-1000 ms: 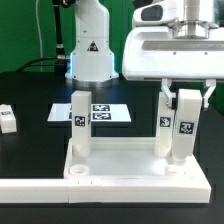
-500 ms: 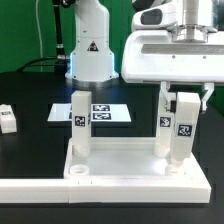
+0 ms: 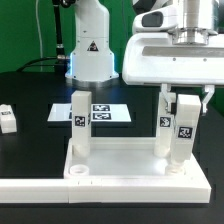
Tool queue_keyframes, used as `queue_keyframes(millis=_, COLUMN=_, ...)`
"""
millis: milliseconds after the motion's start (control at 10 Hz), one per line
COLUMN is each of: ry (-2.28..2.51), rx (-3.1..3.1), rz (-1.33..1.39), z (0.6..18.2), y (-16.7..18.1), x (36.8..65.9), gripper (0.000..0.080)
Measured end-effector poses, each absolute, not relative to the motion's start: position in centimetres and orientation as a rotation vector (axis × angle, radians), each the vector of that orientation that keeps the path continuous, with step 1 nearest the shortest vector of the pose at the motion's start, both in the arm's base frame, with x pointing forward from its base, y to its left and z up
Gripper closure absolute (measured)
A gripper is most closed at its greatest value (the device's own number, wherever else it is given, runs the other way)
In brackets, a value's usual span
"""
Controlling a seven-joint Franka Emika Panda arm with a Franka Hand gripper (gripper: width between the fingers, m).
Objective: Assemble desk
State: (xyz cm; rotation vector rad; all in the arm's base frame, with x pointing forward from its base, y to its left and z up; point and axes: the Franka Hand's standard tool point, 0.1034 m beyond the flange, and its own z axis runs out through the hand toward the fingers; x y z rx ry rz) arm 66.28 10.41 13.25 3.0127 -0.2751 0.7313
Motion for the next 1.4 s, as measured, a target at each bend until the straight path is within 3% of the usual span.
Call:
queue_keyframes(millis=1000, ry=-0.245, rx=3.007, rz=0.720, z=11.7, y=10.4, x=65.7, gripper=0.0511)
queue_keyframes(millis=1100, ry=-0.245, rx=3.007, rz=0.720, z=11.7, y=10.4, x=65.7, gripper=0.0451)
queue_keyframes(millis=1200, ry=-0.245, rx=3.007, rz=0.720, z=11.7, y=10.4, x=65.7, gripper=0.0308)
queue_keyframes(millis=1300, ry=-0.245, rx=3.007, rz=0.720, z=11.7, y=10.4, x=65.7, gripper=0.0308)
queue_keyframes(millis=1400, ry=-0.245, rx=3.007, rz=0.720, z=11.7, y=10.4, x=65.7, gripper=0.0185)
